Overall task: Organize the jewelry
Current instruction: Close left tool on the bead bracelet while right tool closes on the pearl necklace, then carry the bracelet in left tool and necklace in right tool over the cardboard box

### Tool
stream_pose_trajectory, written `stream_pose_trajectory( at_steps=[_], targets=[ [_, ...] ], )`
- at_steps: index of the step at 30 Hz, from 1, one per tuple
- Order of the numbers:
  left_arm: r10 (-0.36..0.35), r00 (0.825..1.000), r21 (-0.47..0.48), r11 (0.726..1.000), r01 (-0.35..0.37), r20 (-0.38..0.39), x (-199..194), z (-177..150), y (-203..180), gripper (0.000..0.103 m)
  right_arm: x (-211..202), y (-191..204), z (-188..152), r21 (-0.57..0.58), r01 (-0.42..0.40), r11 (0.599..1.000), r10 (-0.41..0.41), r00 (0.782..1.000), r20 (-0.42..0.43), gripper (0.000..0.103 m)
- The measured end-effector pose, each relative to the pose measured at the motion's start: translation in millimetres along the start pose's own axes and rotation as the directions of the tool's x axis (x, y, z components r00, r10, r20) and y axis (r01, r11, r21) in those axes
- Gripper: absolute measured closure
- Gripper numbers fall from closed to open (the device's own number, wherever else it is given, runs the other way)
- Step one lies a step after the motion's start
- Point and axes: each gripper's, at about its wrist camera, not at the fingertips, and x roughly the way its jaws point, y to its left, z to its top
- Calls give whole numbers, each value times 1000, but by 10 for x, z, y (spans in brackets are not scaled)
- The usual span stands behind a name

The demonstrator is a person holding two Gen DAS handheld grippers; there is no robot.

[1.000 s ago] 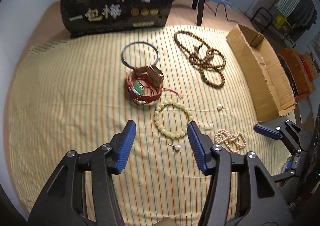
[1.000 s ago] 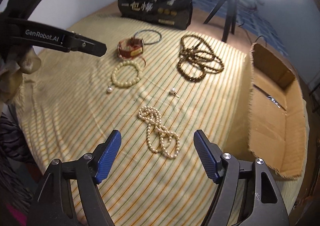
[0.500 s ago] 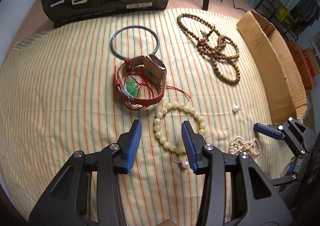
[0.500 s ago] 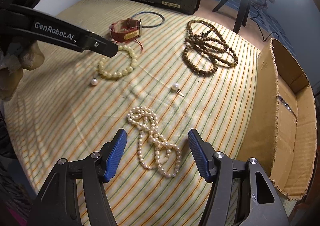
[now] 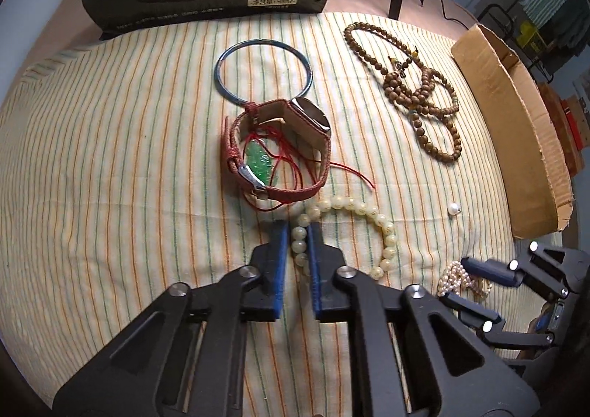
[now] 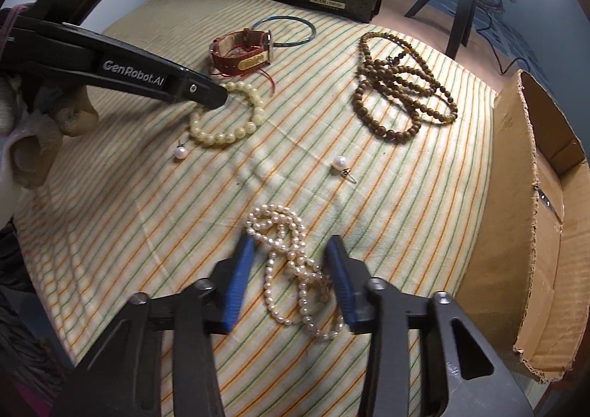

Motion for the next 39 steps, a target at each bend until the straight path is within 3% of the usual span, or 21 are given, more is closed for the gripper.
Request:
stream_pose_trajectory(
  at_steps=[2, 6, 17, 24, 29, 39],
  targets=[
    [-2, 1000, -1, 1000, 2, 4, -26, -19, 7, 97, -4, 15, -6, -4, -4, 1000, 4, 1000, -1, 88],
    [-15, 1000, -4, 1000, 15, 11, -85, -39, -10, 98, -8, 50, -2, -17, -2, 1000, 2, 1000, -1, 96],
    [-75, 994, -15, 997, 76, 81, -495, -89, -77, 98, -195, -106, -2, 78, -47, 996, 43, 998, 51, 97],
    [-107, 983, -14, 994, 111, 147, -776, -57, -147, 98, -465, -145, 63, 110, -62, 992, 48, 991, 126, 97],
    [-141, 971, -13, 989, 146, 196, -954, -36, -222, 98, -706, -198, 101, 136, -76, 988, 49, 980, 193, 97],
    [-229, 928, 28, 973, 231, 293, -1316, 44, -548, 98, -1132, -543, 46, 230, -65, 971, -6, 955, 297, 97]
  ],
)
